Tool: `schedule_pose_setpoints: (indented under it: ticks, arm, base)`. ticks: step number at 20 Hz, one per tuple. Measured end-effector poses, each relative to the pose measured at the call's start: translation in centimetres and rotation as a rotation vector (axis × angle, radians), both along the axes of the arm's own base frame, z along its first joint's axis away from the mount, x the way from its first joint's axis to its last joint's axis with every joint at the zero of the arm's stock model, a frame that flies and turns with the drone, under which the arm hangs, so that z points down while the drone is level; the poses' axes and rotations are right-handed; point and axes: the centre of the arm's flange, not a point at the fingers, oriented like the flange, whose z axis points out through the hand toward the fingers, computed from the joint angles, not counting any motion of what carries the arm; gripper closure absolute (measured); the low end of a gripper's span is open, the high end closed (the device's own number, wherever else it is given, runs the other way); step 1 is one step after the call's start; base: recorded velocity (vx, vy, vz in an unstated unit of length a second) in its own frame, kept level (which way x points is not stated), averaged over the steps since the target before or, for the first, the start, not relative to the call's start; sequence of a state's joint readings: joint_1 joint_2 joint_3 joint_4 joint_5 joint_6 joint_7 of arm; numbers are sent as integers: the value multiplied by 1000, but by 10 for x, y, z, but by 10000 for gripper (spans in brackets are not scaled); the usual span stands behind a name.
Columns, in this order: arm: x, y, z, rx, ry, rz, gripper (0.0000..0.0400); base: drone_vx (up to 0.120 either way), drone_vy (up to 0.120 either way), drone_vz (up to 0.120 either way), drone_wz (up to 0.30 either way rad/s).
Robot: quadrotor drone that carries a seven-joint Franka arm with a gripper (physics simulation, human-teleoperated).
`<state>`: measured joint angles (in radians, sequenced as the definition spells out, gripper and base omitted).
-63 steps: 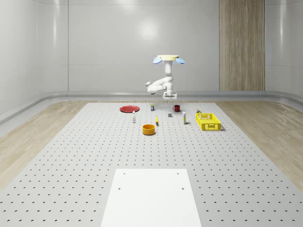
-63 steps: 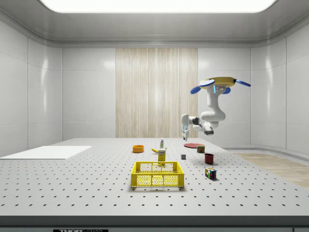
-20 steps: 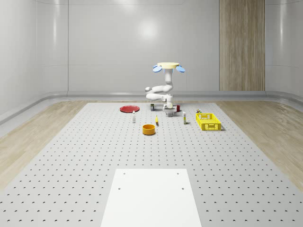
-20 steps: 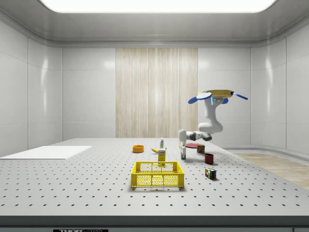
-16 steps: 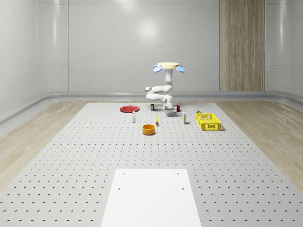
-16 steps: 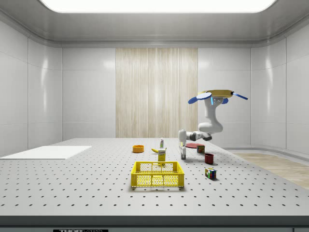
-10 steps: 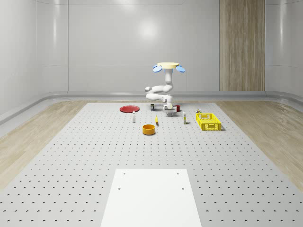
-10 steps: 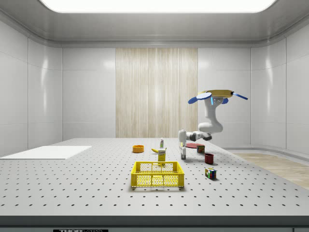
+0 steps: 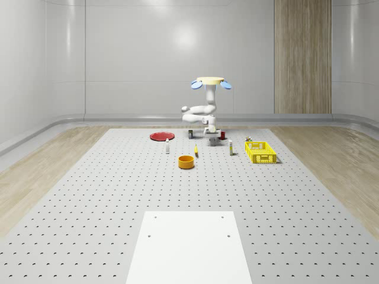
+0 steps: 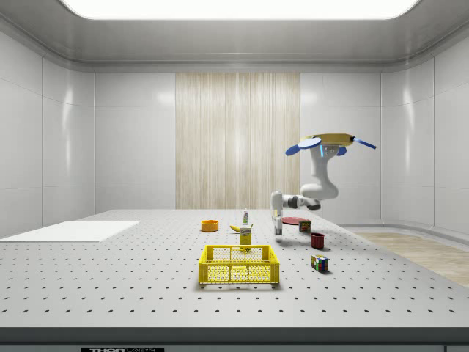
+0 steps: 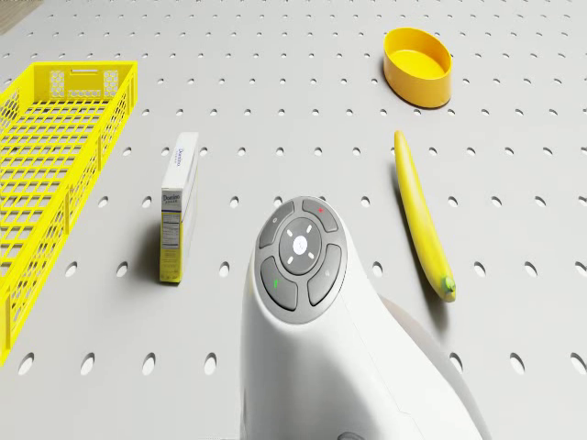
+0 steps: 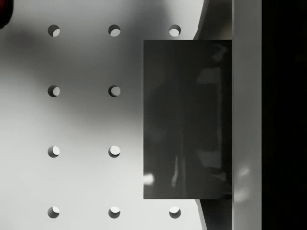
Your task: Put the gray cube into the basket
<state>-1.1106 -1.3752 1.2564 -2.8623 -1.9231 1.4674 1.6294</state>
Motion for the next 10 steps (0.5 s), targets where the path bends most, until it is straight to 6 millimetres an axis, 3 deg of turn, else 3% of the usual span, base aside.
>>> schedule_pose_setpoints:
  ticks: [5, 10]
  arm:
    - [0, 0, -10, 0, 0, 0, 150]
    - [0, 0, -13, 0, 0, 0, 150]
  base:
    - [8, 8, 120, 0]
    - [120, 120, 120, 0]
